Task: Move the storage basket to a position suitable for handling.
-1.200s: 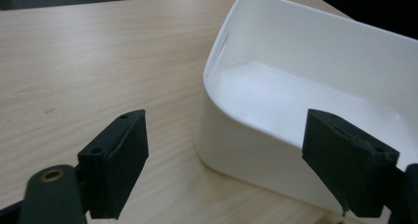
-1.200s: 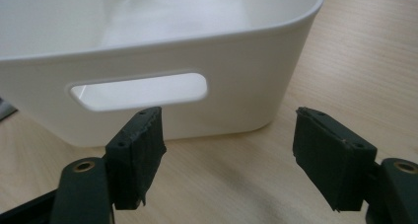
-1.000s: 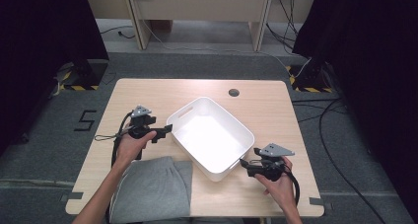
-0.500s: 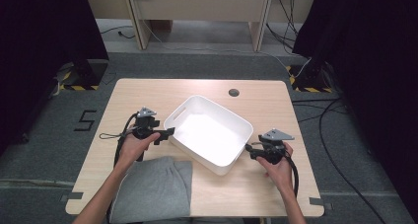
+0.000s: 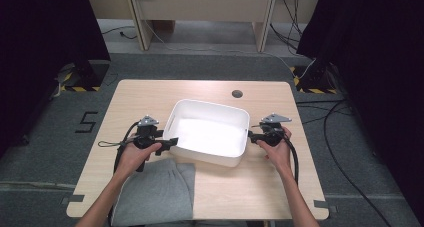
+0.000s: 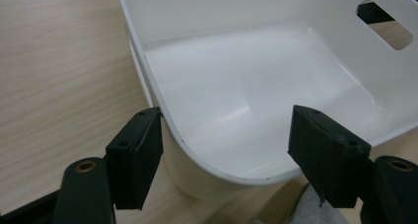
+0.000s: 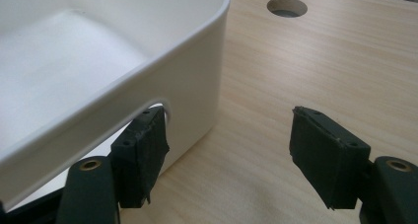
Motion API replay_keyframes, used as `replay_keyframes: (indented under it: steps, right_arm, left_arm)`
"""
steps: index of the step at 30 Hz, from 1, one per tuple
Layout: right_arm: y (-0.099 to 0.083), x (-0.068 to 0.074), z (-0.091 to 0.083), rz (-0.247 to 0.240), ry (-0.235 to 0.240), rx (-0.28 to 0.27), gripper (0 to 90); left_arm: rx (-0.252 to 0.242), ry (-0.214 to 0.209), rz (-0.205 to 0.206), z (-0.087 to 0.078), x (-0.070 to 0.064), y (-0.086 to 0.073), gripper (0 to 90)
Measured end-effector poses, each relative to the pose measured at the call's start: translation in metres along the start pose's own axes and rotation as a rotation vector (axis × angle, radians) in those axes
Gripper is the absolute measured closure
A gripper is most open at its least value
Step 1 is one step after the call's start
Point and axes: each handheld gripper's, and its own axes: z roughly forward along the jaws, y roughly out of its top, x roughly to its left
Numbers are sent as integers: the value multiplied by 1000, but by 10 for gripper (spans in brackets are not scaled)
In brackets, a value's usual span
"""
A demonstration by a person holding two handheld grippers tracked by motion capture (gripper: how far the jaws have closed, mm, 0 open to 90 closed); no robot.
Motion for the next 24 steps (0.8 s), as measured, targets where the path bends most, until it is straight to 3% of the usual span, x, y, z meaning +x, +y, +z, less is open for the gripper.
replay_keyframes:
  steps: [4,6,11,18,21,24]
  right_arm:
    - [4,-1,0,-8,-9,14,321]
    - [4,-1,-6,13,-8,3,316]
    - [-7,6,-40,19,-7,-7,312]
    - [-35,48,-83,-1,119,-65,290]
    - [-40,63,-90,-5,158,-92,273]
    - [-43,74,-89,-18,199,-85,263]
  left_arm:
    - [-3,-27,-11,-5,-1,-4,289]
    - [-9,-33,-12,-7,0,-5,292]
    - [-14,-35,-14,-10,3,-6,293]
    - [-24,-45,-2,-12,4,-6,299]
    - [-25,-37,11,-13,2,-6,299]
    - [-26,-34,11,-14,2,-6,298]
